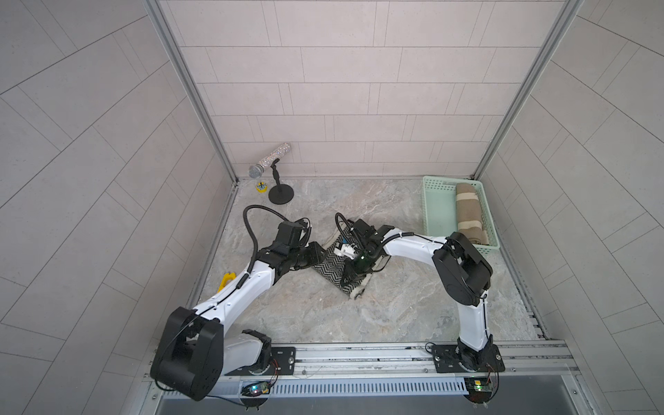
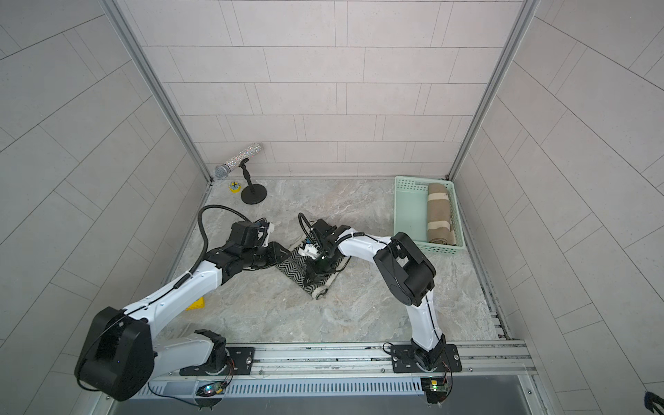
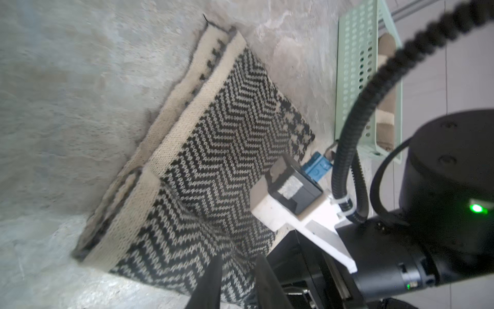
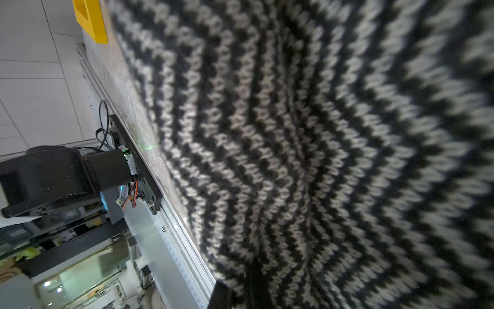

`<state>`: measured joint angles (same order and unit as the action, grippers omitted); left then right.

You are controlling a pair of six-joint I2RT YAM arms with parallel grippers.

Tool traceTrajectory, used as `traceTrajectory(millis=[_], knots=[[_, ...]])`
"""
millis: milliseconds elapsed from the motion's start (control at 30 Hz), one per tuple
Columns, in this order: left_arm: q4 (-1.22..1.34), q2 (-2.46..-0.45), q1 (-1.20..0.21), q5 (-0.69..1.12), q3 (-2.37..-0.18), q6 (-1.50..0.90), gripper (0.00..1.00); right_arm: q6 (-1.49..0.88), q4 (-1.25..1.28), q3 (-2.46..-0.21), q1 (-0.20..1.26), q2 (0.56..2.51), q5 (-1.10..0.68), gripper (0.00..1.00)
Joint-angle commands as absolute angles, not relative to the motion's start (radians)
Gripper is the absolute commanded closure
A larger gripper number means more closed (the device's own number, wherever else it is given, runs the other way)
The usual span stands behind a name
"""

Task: Roll up the scarf and place it into the basket
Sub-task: Roll the scarf at the center of the board.

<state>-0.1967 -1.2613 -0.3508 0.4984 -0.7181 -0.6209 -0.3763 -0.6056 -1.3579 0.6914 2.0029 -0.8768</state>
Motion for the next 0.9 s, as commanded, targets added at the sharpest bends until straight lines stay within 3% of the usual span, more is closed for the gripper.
traceTrajectory(millis=[0,233,367,667,867], knots=[[-0.123,-1.297,-0.354,0.522,-0.707,-0.619,0.79,-0.389,-0.66,-1.365,0.654,2.015,-0.935,1.0],[-0.092,-1.33,-0.377,0.539,-0.719,-0.609,0.85,-0.399,-0.644,-1.368,0.577,2.069,-0.951,1.0],[-0.071,-1.365,-0.391,0.54,-0.721,-0.6,0.86,-0.397,-0.641,-1.376,0.543,2.086,-0.96,0.94],[0.092,-1.58,-0.394,0.508,-0.742,-0.621,0.91,-0.429,-0.596,-1.375,0.528,2.097,-0.986,0.92],[0.062,-1.729,-0.393,0.496,-0.836,-0.652,0.93,-0.429,-0.591,-1.337,0.54,2.032,-0.883,0.8]])
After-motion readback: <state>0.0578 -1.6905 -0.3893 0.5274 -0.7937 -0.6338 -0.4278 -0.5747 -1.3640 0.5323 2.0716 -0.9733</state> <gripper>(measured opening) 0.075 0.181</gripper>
